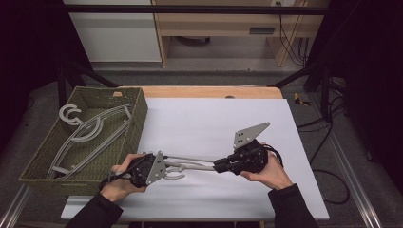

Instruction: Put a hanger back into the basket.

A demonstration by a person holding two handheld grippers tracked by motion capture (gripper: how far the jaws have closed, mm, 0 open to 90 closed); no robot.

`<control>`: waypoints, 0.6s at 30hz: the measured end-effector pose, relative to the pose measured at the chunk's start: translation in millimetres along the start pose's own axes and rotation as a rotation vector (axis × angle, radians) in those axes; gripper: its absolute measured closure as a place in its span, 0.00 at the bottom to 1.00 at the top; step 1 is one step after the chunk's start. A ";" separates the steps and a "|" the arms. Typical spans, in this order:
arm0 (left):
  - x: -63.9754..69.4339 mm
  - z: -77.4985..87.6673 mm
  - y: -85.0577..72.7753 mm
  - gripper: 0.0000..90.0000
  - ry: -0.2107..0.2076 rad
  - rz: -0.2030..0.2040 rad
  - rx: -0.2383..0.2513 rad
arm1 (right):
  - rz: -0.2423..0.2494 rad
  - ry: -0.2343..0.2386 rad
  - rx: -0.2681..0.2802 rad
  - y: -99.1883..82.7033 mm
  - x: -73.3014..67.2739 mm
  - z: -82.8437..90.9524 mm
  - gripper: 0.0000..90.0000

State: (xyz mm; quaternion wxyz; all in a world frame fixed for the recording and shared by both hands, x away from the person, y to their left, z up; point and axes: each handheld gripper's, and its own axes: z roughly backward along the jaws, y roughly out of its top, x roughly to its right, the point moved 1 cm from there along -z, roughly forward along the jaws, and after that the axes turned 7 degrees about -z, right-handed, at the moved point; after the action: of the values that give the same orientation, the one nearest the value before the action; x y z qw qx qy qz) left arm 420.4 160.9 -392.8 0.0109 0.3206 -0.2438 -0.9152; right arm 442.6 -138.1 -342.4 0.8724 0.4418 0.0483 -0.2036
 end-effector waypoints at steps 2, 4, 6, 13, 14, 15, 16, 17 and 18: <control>1.6 -0.9 0.8 0.83 -0.011 -0.006 -0.001 | 0.009 -0.025 0.020 0.4 -0.5 2.0 0.89; 6.0 -1.5 5.0 0.86 -0.013 -0.041 0.003 | 0.040 -0.101 0.119 2.2 -0.7 9.5 0.84; 6.1 1.9 9.5 0.87 -0.024 -0.046 0.019 | 0.051 -0.135 0.195 3.7 -1.0 14.5 0.79; 0.2 8.1 15.7 0.89 -0.039 0.017 0.040 | 0.080 -0.272 0.432 2.1 -3.1 28.9 0.55; -0.5 8.2 15.8 0.89 -0.039 0.035 0.042 | 0.072 -0.283 0.458 0.4 -2.7 31.3 0.53; -1.5 8.3 16.0 0.89 -0.037 0.051 0.040 | 0.061 -0.291 0.480 -1.7 -2.1 33.2 0.49; -4.0 9.4 17.2 0.89 -0.027 0.090 0.036 | 0.052 -0.300 0.497 -4.1 -1.3 34.8 0.47; -5.7 10.2 17.8 0.89 -0.023 0.109 0.036 | 0.043 -0.311 0.512 -7.0 -0.5 35.7 0.45; -5.7 10.2 17.8 0.89 -0.023 0.109 0.036 | 0.043 -0.311 0.512 -7.0 -0.5 35.7 0.45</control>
State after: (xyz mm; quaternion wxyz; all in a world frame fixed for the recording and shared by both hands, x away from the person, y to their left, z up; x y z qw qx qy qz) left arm 416.5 150.7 -374.5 0.0522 0.2964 -0.2773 -0.9124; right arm 436.0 -169.9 -325.9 0.7337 0.6118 -0.1480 -0.2558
